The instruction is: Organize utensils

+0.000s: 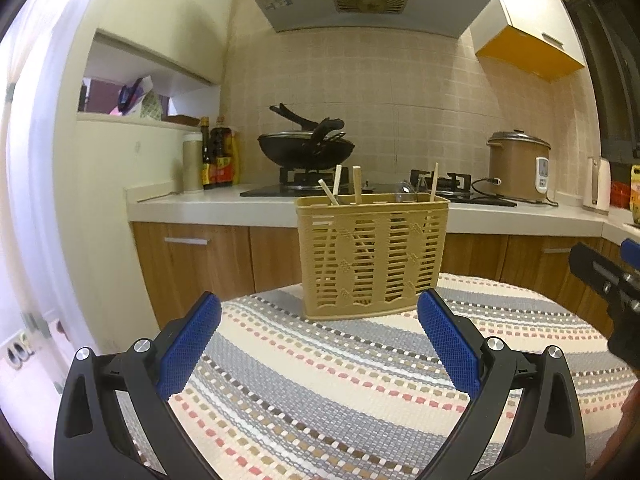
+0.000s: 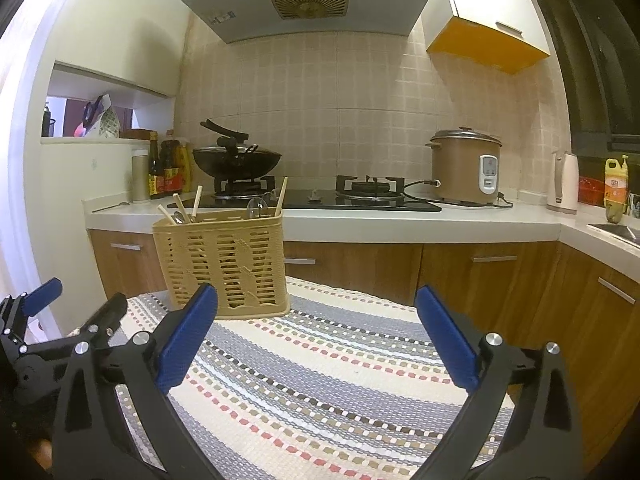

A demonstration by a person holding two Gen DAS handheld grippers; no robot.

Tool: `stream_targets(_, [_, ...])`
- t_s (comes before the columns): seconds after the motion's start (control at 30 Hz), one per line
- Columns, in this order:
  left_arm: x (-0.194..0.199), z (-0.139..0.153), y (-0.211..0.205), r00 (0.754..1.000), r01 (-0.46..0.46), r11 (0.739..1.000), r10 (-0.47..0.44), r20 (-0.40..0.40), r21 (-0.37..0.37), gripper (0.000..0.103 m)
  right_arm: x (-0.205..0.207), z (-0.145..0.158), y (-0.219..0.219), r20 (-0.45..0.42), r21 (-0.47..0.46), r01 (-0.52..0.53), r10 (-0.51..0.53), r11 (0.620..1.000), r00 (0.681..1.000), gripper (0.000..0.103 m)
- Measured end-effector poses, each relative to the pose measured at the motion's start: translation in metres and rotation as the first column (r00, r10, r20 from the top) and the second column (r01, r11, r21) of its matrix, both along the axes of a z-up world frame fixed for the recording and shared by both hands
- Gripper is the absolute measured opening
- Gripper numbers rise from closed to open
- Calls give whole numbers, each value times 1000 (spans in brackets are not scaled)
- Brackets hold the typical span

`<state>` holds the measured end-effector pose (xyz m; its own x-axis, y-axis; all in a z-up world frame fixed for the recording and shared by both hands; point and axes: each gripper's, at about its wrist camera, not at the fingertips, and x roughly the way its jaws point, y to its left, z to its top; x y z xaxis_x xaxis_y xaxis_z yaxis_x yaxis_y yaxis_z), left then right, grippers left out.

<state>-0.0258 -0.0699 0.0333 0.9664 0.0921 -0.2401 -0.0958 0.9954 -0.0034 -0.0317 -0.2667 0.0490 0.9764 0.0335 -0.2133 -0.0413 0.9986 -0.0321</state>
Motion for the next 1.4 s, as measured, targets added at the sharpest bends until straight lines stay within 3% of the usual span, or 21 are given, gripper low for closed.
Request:
stream_targets(0.33, [0,1,5,1000,-3,1000,3,2,-23,95,0,-3,9,8,-48,2,-2,999,1000,95])
stream_targets(1.4, [-3,1,8,1000,-7,1000,7,19,-28,95,6,-5,3,-24,-7,8,-8,1000,1000,95])
